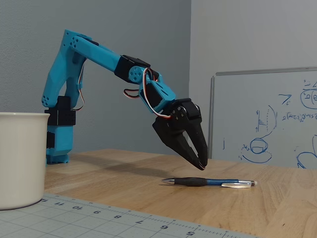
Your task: Touch the pen.
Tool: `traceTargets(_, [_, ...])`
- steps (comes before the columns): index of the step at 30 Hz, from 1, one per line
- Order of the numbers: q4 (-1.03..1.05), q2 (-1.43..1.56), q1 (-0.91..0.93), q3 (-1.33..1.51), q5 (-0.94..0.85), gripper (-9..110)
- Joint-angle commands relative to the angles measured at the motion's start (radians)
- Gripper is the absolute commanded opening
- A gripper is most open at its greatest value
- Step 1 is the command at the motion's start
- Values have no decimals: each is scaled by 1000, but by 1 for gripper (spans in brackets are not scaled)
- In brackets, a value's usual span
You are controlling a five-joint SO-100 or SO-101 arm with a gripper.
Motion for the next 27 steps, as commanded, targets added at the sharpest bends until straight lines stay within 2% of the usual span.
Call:
traceTargets(1, [-8, 32, 0, -77, -9, 1])
traceTargets(27, [-6, -14, 41, -78, -9, 1])
